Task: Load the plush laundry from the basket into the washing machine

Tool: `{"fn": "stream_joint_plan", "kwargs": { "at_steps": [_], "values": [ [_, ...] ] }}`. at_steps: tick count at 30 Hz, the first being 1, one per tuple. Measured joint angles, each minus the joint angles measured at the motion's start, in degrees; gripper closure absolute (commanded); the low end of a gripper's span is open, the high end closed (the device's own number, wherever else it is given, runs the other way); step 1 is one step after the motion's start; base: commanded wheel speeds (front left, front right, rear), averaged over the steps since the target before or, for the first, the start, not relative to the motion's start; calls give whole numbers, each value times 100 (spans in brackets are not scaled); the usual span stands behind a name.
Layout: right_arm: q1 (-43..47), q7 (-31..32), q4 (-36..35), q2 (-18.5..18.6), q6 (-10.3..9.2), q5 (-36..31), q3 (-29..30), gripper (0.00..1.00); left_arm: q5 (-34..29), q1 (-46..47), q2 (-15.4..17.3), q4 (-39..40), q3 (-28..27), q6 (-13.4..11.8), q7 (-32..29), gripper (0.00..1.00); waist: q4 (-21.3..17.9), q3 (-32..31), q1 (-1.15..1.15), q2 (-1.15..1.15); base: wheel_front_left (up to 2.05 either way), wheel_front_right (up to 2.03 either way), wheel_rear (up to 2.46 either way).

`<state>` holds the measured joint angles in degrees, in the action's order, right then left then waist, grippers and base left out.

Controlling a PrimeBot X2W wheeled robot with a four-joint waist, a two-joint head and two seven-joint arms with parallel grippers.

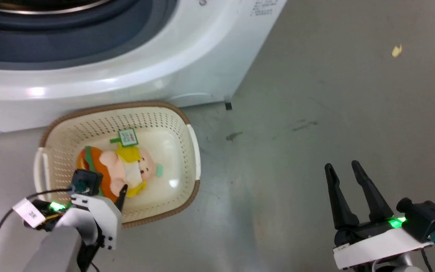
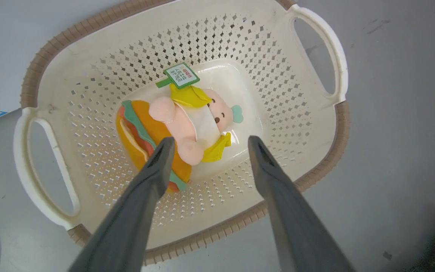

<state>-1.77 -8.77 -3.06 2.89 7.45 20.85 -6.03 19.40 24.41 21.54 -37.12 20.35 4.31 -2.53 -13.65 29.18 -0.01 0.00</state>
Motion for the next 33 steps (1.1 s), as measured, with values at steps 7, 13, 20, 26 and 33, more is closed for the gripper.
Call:
{"fn": "stream_joint_plan", "kwargs": {
  "at_steps": [7,13,20,26,33],
  "values": [
    [-69,-81,-62,0,0,230,-156,0,-8,502,414,-335,435,49,-84,0,-185,430,0,0,0,0,0],
    [-124,-153,-107,0,0,443,-231,0,-127,1042,726,-586,817,90,-122,0,-341,816,0,0,0,0,0],
    [-209,-242,-147,0,0,700,-375,0,-90,1516,943,-1035,1101,98,-334,0,-514,1239,0,0,0,0,0],
    [-235,-300,-148,0,0,990,-508,0,-43,1943,1148,-1429,1417,91,-664,0,-656,1584,0,0,0,0,0],
    [-237,-392,-172,0,0,1318,-660,0,-1,2435,1443,-1764,1753,90,-804,0,-845,1962,0,0,0,0,0]
  ]
}}
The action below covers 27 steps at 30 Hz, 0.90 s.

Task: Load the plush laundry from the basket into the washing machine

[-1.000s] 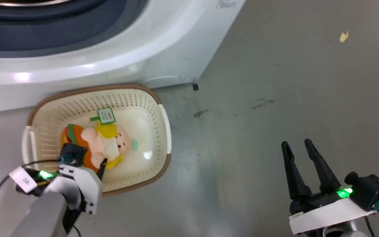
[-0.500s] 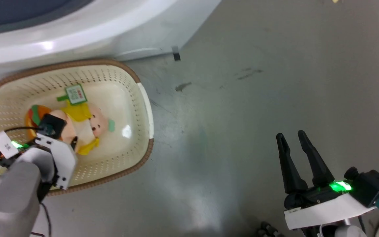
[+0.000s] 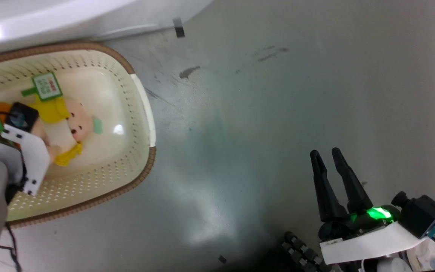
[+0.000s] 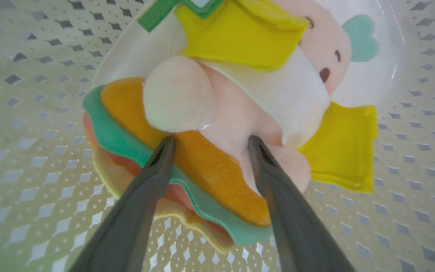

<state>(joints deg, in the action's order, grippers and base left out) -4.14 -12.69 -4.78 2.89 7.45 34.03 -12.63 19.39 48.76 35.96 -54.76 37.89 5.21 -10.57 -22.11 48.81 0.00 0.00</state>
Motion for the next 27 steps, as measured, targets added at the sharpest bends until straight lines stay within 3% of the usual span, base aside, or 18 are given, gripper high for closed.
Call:
{"fn": "stream_joint_plan", "kwargs": {
  "at_steps": [7,8,9,14,18,27],
  "values": [
    [-15,-77,-56,0,0,278,-85,0,149,436,170,-298,288,11,-154,4,-142,360,0,0,0,0,0],
    [-41,-83,-58,0,0,328,-90,0,181,486,197,-324,332,36,-158,96,-162,411,0,0,0,0,0],
    [-78,-91,-57,0,0,372,-97,0,207,538,224,-354,375,52,-159,100,-181,459,0,0,0,0,0],
    [-224,-155,-19,0,0,541,-160,0,419,688,357,-537,524,101,-105,100,-335,603,1,0,0,0,0],
    [-255,-203,11,0,0,536,-66,0,624,709,278,-734,590,102,-30,100,-334,498,0,0,0,0,0],
    [-250,-204,221,0,0,63,431,0,909,119,-461,-992,614,101,580,100,3,-406,0,0,0,0,0]
  ]
}}
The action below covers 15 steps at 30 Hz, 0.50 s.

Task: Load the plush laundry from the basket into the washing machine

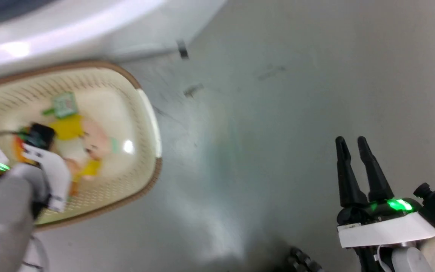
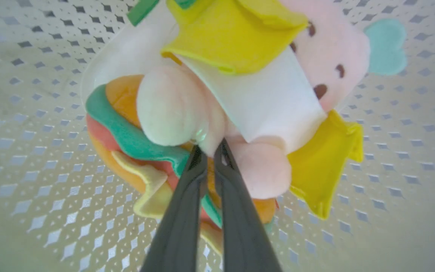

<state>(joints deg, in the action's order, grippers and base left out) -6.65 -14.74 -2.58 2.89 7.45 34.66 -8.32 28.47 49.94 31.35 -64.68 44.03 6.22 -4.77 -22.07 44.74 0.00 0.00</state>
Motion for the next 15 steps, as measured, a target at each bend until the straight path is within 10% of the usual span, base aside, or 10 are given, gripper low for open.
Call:
{"fn": "stream_joint_plan", "kwargs": {
  "at_steps": [15],
  "values": [
    [551,0,450,-2,0,-884,421,0,588,-1376,-1176,-29,-21,100,1563,100,959,-2173,2,0,0,0,0]
  ]
}}
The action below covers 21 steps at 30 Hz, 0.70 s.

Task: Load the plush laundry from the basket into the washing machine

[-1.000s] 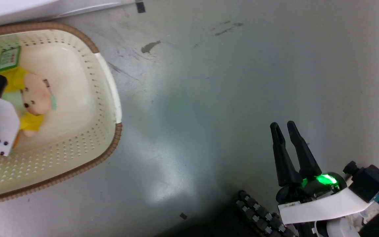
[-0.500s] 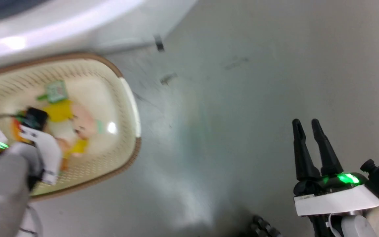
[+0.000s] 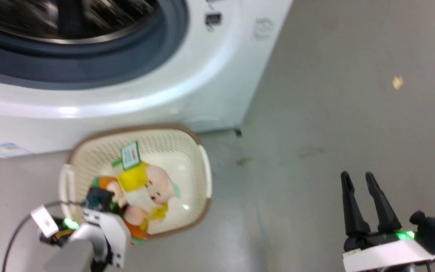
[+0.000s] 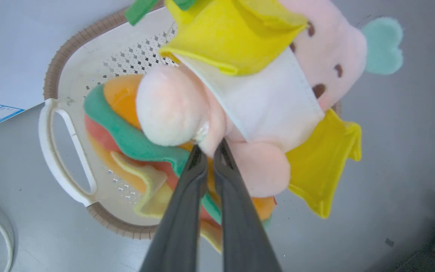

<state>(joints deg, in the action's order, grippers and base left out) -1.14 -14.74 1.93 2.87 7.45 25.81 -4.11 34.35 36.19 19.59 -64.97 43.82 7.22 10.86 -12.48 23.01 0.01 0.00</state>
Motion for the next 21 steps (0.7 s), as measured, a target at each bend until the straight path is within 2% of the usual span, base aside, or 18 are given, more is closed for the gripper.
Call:
{"fn": "stream_joint_plan", "kwargs": {
  "at_steps": [6,10,11,12,14,15,16,17,18,21],
  "values": [
    [266,0,147,1,0,-23,165,0,348,-710,-254,420,-209,1,336,100,450,-780,1,0,0,0,0],
    [362,1,177,0,0,-45,158,0,383,-952,-246,936,-480,-74,341,100,589,-1054,1,0,0,0,0],
    [414,0,180,0,0,-65,159,0,293,-1083,-179,1607,-820,-278,355,100,664,-1197,0,0,0,0,0],
    [414,0,180,0,0,-65,159,0,293,-1083,-179,1607,-820,-278,355,100,664,-1197,0,0,0,0,0],
    [435,0,180,0,0,-65,167,0,-37,-1308,-44,2735,-1367,-545,382,100,743,-1326,0,0,0,0,0],
    [435,0,180,0,0,-65,167,0,-37,-1308,-44,2735,-1367,-545,382,100,743,-1326,0,0,0,0,0],
    [436,0,160,-1,0,-65,153,0,-185,-1522,-8,3279,-1684,-611,381,100,750,-1324,1,0,0,0,0],
    [436,0,160,-1,0,-65,153,0,-185,-1522,-8,3279,-1684,-611,381,100,750,-1324,1,0,0,0,0],
    [436,0,140,0,0,-65,148,0,-315,-1650,26,3716,-1968,-611,380,100,732,-1250,-1,0,0,0,0],
    [420,0,110,1,0,-68,105,0,-486,-1580,159,4247,-2361,-578,381,100,689,-1065,-1,0,0,0,0]
  ]
}}
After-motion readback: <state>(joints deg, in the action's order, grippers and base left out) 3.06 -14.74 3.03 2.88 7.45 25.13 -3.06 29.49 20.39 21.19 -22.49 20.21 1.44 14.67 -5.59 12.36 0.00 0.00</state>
